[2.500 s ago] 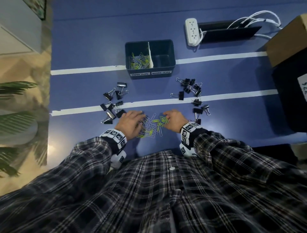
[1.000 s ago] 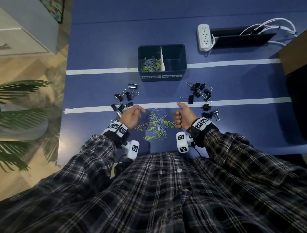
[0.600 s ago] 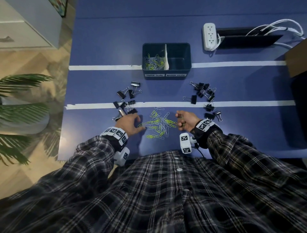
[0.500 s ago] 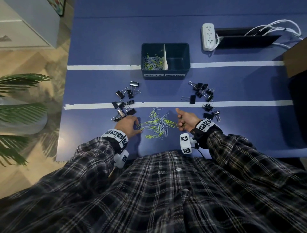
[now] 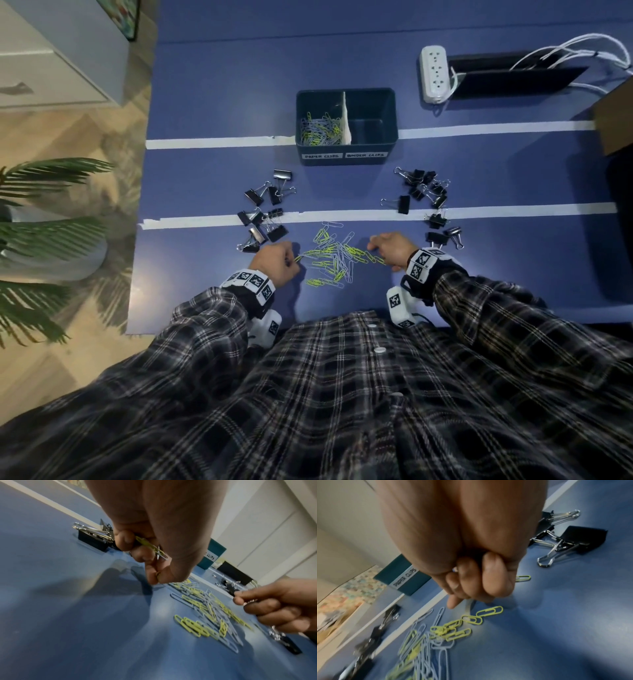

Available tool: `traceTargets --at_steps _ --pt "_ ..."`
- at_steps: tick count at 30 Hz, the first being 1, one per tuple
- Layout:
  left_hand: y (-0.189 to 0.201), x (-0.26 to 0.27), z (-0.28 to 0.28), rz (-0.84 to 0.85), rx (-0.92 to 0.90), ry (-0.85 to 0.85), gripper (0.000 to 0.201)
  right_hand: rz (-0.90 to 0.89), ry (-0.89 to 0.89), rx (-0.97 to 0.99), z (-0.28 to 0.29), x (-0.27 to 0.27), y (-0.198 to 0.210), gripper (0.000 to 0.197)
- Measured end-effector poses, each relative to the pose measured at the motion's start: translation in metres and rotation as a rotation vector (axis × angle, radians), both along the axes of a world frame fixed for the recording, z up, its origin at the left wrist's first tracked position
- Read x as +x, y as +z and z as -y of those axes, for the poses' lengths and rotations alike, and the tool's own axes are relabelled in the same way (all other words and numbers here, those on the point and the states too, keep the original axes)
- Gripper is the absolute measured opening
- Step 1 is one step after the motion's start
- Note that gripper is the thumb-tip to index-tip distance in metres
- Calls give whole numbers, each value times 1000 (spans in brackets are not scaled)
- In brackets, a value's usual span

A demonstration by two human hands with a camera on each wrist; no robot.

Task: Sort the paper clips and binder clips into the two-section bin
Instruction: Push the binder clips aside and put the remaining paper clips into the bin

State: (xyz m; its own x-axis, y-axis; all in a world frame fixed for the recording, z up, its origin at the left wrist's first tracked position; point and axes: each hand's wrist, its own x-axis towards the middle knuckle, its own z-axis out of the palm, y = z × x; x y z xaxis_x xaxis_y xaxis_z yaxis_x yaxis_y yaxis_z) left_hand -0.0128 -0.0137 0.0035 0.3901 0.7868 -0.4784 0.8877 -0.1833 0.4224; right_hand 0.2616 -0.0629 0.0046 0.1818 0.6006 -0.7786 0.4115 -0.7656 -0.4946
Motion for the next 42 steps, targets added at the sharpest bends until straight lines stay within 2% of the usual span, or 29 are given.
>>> traceTargets --at_steps 3,8,11,14,16,21,24,27,30,33,35,39,42 --pt "5 0 -1 71 -21 47 10 179 193 90 1 -5 -2 16" --pt "8 -6 0 167 -32 87 14 364 345 192 7 -20 -1 34" --pt "6 -9 3 191 -20 88 14 481 451 247 6 -27 0 31" --pt "1 -12 5 192 -28 110 30 519 477 269 2 -31 -2 18" --pt "2 -12 5 184 -46 129 35 541 491 272 1 -31 -2 19" --pt "3 -10 2 129 -42 193 21 593 514 284 1 -27 -3 26" --pt "3 -10 -1 126 -78 245 19 511 402 242 -3 -22 -1 20" --pt "7 -7 -2 183 -151 295 32 277 175 250 -4 -12 -7 23" --pt "11 0 -4 175 -208 332 42 28 -72 225 -6 -5 -2 13" --pt "12 9 -7 78 -197 276 59 -234 -343 154 -8 3 6 23" --pt "8 13 -9 24 -154 195 60 -406 -519 105 -7 8 10 22" --pt "-1 22 -8 -21 -37 5 43 -559 -548 51 -4 11 16 22" --pt "1 31 -3 -27 90 -149 32 -607 -519 12 -3 11 20 33"
